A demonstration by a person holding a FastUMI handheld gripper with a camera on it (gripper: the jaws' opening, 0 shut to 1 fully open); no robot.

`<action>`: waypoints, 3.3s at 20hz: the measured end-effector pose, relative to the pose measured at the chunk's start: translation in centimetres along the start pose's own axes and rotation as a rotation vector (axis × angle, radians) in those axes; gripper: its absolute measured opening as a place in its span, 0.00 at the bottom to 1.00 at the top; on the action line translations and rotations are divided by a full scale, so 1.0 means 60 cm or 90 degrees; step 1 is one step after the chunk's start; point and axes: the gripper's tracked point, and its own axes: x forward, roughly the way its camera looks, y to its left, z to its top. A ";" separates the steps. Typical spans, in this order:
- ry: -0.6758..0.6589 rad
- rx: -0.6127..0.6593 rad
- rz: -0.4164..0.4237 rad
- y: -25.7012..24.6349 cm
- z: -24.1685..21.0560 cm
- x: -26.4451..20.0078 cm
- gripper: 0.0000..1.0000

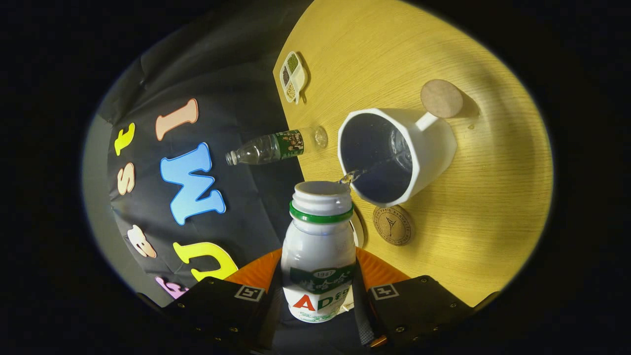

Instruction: Take the bottle from table, then pour the juice into the cup, finally place the bottle on the coaster

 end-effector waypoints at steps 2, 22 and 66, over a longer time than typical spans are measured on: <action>0.002 -0.001 0.001 0.004 -0.001 -0.002 0.63; -0.016 0.064 -0.003 0.016 0.008 -0.004 0.63; -0.041 0.070 -0.010 0.004 0.016 -0.003 0.63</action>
